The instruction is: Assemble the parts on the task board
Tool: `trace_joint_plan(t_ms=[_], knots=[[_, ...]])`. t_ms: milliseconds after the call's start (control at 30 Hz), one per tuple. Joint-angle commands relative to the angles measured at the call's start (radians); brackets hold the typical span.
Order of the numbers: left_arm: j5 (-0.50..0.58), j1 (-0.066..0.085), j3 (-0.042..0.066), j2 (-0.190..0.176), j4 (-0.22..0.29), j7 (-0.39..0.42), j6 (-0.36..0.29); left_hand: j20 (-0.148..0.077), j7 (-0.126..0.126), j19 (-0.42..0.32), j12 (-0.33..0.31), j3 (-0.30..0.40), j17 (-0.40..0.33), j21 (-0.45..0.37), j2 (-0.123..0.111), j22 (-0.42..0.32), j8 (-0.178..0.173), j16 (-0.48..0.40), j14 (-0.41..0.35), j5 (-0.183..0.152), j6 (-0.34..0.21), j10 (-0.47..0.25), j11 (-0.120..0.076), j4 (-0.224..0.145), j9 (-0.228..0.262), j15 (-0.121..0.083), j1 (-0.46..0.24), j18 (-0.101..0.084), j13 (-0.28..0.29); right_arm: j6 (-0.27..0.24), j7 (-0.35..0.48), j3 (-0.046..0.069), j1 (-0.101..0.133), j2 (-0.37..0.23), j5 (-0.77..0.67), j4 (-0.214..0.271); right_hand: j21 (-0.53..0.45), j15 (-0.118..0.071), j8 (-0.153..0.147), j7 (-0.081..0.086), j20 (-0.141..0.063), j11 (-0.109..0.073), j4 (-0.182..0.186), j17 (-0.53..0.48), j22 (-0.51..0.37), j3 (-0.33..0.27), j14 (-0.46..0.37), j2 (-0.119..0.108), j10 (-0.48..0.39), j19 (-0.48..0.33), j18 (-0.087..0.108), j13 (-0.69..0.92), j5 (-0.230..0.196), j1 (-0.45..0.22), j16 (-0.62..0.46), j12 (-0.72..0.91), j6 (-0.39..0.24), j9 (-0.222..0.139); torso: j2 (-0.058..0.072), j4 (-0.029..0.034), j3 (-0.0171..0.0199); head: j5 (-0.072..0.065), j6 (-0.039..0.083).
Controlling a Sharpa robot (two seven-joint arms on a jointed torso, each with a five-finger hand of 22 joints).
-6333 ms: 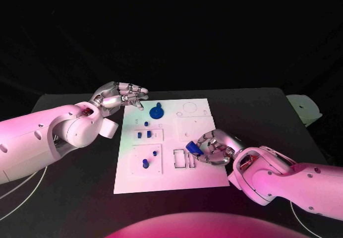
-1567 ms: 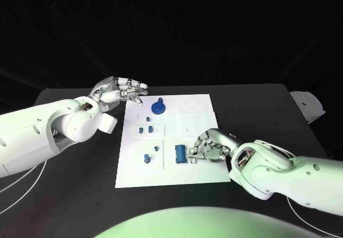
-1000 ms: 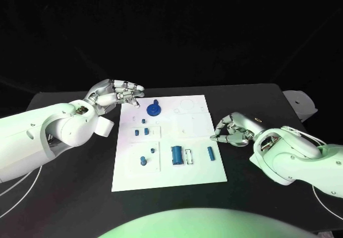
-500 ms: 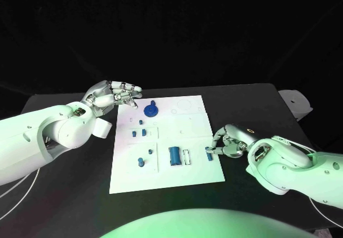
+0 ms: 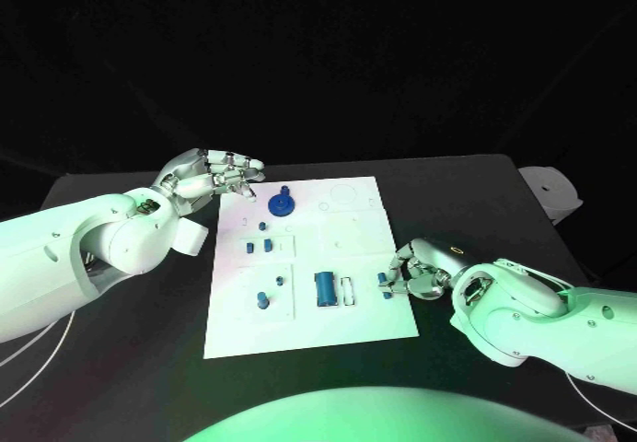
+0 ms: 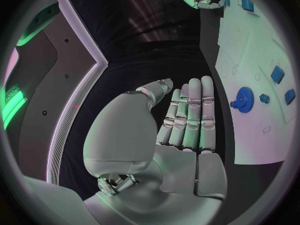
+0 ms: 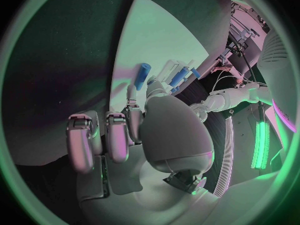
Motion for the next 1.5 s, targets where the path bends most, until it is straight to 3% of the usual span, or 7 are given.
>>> trace_joint_plan(t_ms=[33, 700, 800, 867, 1067, 1233, 1500], knots=[[0.007, 0.0, 0.0, 0.001, 0.001, 0.01, 0.016, 0.0, 0.002, 0.004, 0.005, 0.0, 0.001, 0.003, -0.001, 0.001, -0.003, 0.004, -0.003, 0.006, -0.006, -0.006, 0.0, 0.001, -0.001, -0.001, 0.003, 0.004, 0.001, 0.03, -0.016, 0.0, -0.002, 0.001, -0.014, -0.003, 0.005, 0.006, -0.006, 0.003, 0.009, 0.001, -0.002, 0.168, 0.263, -0.002, 0.085, 0.006, -0.001, 0.105, -0.014, -0.026, 0.004, -0.003, 0.0, -0.001, -0.002, -0.001, -0.001, 0.0001, -0.0002, 0.001, -0.001], [0.007, 0.0, 0.0, -0.001, 0.002, 0.006, 0.021, 0.0, 0.002, 0.004, 0.005, 0.0, 0.001, 0.003, -0.001, 0.001, -0.004, 0.004, -0.004, 0.006, -0.006, -0.007, 0.0, 0.002, -0.001, -0.001, 0.002, 0.004, 0.001, 0.071, -0.021, -0.001, -0.012, 0.043, -0.063, -0.024, 0.005, 0.003, -0.014, -0.002, 0.007, -0.003, -0.009, 0.169, 0.263, 0.007, 0.085, 0.004, -0.001, 0.105, -0.014, -0.027, -0.007, 0.062, 0.0, -0.003, 0.01, -0.007, 0.0, 0.0012, -0.0007, -0.004, -0.005], [0.007, 0.0, 0.0, -0.001, 0.002, 0.006, 0.02, 0.0, 0.002, 0.004, 0.005, 0.0, 0.001, 0.003, -0.001, 0.001, -0.004, 0.004, -0.004, 0.006, -0.006, -0.007, 0.0, 0.002, -0.001, -0.001, 0.002, 0.004, 0.001, 0.076, -0.024, -0.002, -0.013, 0.045, -0.067, -0.025, 0.005, -0.001, -0.019, -0.005, 0.004, -0.007, -0.012, 0.169, 0.263, 0.04, 0.085, 0.021, -0.002, 0.105, -0.014, -0.027, -0.065, 0.115, 0.0, -0.005, 0.014, -0.012, 0.0, -0.0001, -0.0007, -0.001, -0.006], [0.007, 0.0, 0.0, -0.002, 0.002, 0.005, 0.02, 0.0, 0.002, 0.004, 0.005, 0.0, 0.001, 0.003, -0.001, 0.001, -0.004, 0.004, -0.004, 0.006, -0.006, -0.007, 0.0, 0.002, -0.001, -0.001, 0.002, 0.004, 0.001, 0.084, -0.026, -0.002, -0.013, 0.046, -0.07, -0.027, 0.005, -0.002, -0.023, -0.007, 0.002, -0.008, -0.015, 0.169, 0.263, 0.06, 0.085, 0.025, -0.003, 0.105, -0.014, -0.028, -0.068, 0.14, -0.001, -0.007, 0.015, -0.014, 0.0, 0.0001, -0.0008, -0.001, -0.007], [0.006, 0.0, 0.0, -0.003, 0.003, 0.004, 0.019, 0.0, 0.002, 0.004, 0.005, 0.0, 0.001, 0.003, -0.001, 0.001, -0.004, 0.004, -0.004, 0.006, -0.006, -0.007, 0.0, 0.002, -0.001, -0.001, 0.002, 0.004, 0.001, 0.157, -0.035, -0.002, -0.013, 0.047, -0.133, -0.033, 0.005, -0.003, -0.03, -0.007, 0.001, -0.009, -0.019, 0.164, 0.263, 0.096, 0.084, 0.013, -0.007, 0.105, -0.014, -0.03, -0.052, 0.179, -0.003, -0.014, 0.017, -0.019, 0.0, -0.0008, -0.0004, 0.001, -0.009], [0.006, 0.0, 0.0, -0.003, 0.002, 0.002, 0.019, 0.0, 0.002, 0.004, 0.005, 0.001, 0.001, 0.003, 0.0, 0.001, -0.004, 0.004, -0.004, 0.007, -0.007, -0.008, 0.0, 0.002, -0.001, -0.001, 0.002, 0.004, 0.001, 0.203, -0.039, -0.002, -0.014, 0.053, -0.208, -0.034, 0.005, 0.0, -0.044, -0.001, 0.002, -0.005, -0.038, 0.156, 0.263, 0.242, 0.081, -0.032, -0.022, 0.105, -0.014, -0.043, 0.003, 0.256, -0.009, -0.043, 0.032, -0.029, -0.001, -0.0013, -0.0003, 0.002, -0.009], [0.005, 0.0, 0.0, -0.002, 0.002, -0.002, 0.018, 0.0, 0.002, 0.004, 0.005, 0.002, 0.001, 0.003, 0.0, 0.001, -0.004, 0.004, -0.004, 0.007, -0.007, -0.008, 0.0, 0.001, -0.001, -0.001, 0.004, 0.005, 0.001, 0.134, -0.049, -0.002, -0.013, 0.048, -0.163, -0.023, 0.005, 0.001, -0.004, -0.001, 0.005, -0.006, -0.06, 0.161, 0.263, 0.543, 0.083, -0.126, -0.011, 0.105, -0.014, -0.05, 0.138, 0.134, -0.007, -0.051, 0.006, 0.031, -0.001, 0.0004, -0.0011, 0.002, -0.007]])
